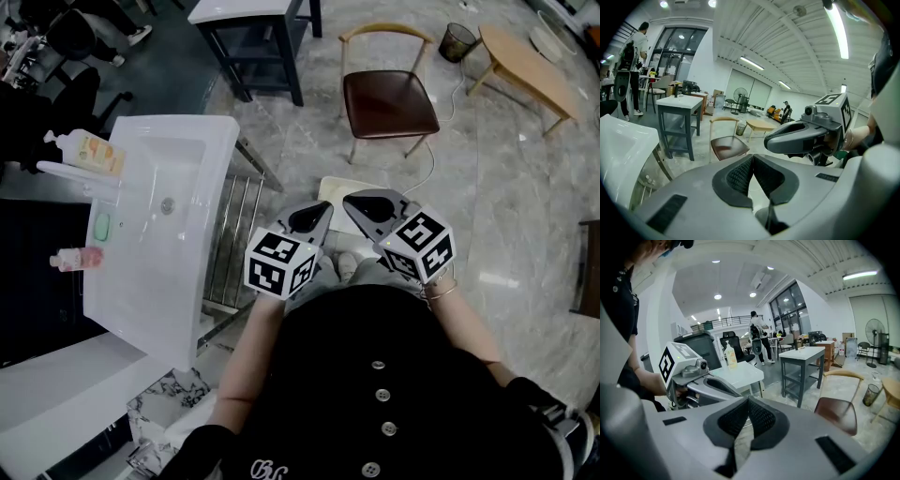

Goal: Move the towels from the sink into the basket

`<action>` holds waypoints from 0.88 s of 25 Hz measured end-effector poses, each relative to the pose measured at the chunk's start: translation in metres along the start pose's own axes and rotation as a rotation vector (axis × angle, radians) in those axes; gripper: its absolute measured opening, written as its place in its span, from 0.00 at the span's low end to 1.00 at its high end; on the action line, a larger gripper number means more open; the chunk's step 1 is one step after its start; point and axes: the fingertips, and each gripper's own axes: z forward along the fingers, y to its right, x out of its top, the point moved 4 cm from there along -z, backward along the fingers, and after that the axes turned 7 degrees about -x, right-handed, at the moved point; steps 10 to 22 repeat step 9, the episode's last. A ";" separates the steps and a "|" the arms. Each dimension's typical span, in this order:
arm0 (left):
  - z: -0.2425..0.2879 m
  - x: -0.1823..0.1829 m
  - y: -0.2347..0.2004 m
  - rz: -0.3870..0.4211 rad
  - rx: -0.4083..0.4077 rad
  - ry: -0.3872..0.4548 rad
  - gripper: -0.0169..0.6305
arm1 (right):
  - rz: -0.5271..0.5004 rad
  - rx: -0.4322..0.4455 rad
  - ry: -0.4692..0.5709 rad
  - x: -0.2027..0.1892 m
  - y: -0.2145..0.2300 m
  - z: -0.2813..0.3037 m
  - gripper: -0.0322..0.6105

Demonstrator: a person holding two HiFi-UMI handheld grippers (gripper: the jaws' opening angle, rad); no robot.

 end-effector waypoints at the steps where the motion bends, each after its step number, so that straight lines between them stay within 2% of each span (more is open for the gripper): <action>1: 0.000 0.000 0.000 0.001 -0.002 0.000 0.05 | 0.000 0.000 -0.002 0.000 -0.001 0.000 0.05; 22: -0.001 -0.001 0.000 0.001 -0.010 0.005 0.05 | -0.023 -0.005 -0.021 -0.003 -0.007 0.003 0.05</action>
